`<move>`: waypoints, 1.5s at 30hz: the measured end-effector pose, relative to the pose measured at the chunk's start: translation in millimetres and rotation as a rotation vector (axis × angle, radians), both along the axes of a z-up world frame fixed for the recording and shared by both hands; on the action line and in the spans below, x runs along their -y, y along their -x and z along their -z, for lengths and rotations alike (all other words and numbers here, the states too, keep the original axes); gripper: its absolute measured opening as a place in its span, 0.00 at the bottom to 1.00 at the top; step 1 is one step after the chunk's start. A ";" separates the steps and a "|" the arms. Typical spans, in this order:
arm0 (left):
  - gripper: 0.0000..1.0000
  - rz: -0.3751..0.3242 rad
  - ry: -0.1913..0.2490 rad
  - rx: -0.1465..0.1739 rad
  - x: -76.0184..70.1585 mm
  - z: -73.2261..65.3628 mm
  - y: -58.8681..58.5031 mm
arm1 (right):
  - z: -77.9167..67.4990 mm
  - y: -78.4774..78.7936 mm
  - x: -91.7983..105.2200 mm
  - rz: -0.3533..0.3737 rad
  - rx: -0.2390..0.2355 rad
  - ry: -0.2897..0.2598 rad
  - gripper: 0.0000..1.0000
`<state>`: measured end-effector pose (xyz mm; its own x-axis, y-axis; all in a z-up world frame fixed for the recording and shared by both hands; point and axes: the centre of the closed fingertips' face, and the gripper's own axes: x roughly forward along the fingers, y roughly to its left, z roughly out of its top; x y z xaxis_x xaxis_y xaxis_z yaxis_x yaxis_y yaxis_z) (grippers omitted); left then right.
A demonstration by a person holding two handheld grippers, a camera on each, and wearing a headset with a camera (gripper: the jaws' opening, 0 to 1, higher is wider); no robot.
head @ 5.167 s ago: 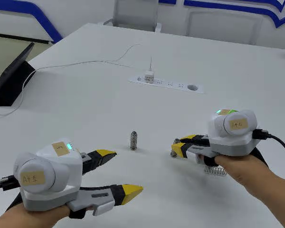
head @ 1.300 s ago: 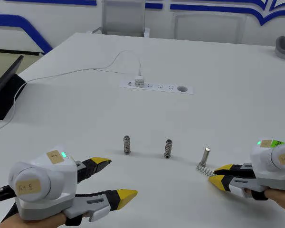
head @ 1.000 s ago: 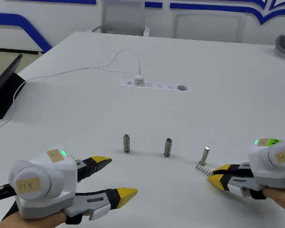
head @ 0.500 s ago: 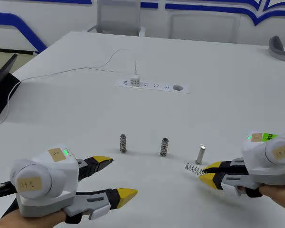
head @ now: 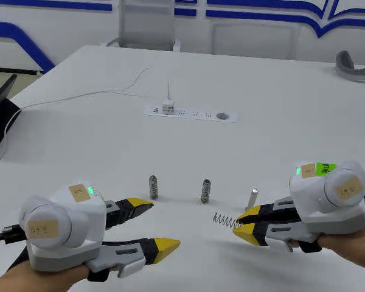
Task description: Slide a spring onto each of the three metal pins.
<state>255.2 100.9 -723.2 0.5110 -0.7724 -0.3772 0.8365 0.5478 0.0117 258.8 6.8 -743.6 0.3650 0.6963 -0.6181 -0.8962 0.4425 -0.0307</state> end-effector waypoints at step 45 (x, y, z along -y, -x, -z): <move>0.25 0.214 -0.098 0.052 48.6 16.5 42.2 | -6.6 50.7 -36.5 -0.261 -0.016 0.110 0.12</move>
<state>213.0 52.2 -739.6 0.3606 -0.8262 -0.4328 0.9302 0.3525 0.1022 208.1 43.3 -737.1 0.1717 0.6938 -0.6994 -0.9801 0.1918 -0.0504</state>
